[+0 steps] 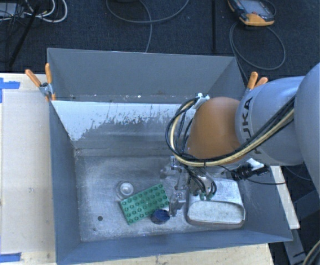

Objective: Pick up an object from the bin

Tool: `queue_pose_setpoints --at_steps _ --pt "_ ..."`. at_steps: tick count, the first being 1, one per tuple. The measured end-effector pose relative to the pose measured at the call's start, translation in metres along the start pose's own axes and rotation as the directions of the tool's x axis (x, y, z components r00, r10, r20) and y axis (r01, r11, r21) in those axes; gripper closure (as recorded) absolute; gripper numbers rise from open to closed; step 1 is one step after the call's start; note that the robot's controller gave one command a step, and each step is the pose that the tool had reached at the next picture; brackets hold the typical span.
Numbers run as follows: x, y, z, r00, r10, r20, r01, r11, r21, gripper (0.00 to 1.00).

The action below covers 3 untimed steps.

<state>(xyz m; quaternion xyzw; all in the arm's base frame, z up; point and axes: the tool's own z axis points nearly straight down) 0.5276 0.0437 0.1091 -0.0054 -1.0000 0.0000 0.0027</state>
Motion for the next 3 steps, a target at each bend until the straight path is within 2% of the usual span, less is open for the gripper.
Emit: queue_pose_setpoints --at_steps 1,2,3 --pt "0.003 0.020 0.013 0.994 -0.112 0.013 0.112 0.994 -0.002 0.00" --pt "0.006 0.020 0.019 0.993 -0.118 0.010 0.118 0.993 0.000 1.00" --pt "-0.010 0.003 -0.181 0.924 -0.382 0.013 0.382 0.924 0.004 1.00"
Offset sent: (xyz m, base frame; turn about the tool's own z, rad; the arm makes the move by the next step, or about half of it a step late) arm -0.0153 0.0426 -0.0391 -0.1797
